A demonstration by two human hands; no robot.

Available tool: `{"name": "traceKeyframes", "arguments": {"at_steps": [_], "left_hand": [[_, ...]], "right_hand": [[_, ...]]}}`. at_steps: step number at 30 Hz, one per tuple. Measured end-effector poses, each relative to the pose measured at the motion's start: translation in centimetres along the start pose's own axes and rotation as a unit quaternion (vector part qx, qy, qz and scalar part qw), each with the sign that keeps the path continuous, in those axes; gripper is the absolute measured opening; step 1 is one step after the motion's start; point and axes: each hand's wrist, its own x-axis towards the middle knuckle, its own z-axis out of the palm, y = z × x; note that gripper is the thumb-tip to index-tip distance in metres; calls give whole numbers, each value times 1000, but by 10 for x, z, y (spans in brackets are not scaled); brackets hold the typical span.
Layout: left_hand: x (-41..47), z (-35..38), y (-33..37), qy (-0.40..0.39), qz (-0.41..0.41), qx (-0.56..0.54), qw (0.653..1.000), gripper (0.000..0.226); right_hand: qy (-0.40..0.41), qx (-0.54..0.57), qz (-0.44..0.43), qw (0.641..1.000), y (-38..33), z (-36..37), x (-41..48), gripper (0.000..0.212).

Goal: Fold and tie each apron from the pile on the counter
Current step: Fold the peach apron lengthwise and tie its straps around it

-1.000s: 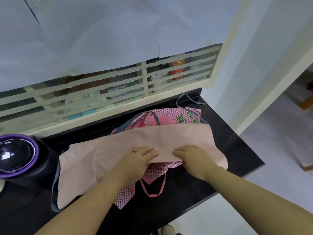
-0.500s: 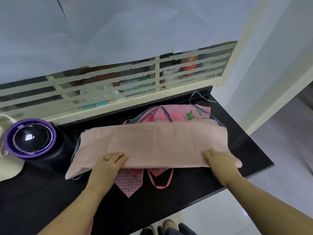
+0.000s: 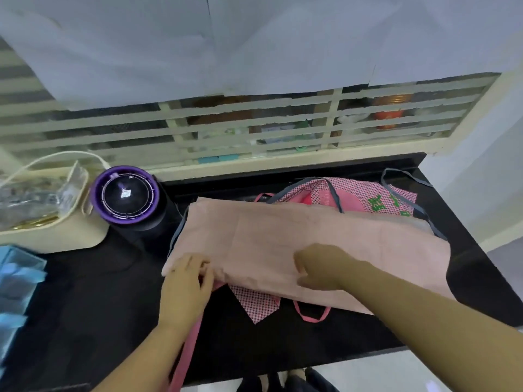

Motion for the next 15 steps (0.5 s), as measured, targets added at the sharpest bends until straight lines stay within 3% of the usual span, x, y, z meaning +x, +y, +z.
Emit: {"name": "traceKeyframes", "arguments": {"at_steps": [1,3,6,8,10,12,15], "left_hand": [[-2,-3,0,21,-102,-57,993,11],[-5,-7,-3,27,-304,-184,934,21],[2,-8,0,-85,-499,-406,761,45],[9,-5,1,-102,-527,-528,658,46],[19,-3,2,-62,-531,-597,598,46],[29,-2,1,-1,-534,-626,569,39],[38,-3,0,116,-514,-640,560,26]], "right_hand": [[38,-1,-34,999,-15,5,7,36],[167,-37,-106,979,-39,19,19,41],[201,-90,-120,968,-60,38,31,51],[173,-105,-107,973,-66,47,36,49],[157,-103,-102,977,-67,52,40,45],[154,-93,-110,978,-64,55,44,43],[170,-79,-132,973,-59,52,42,37]]}}
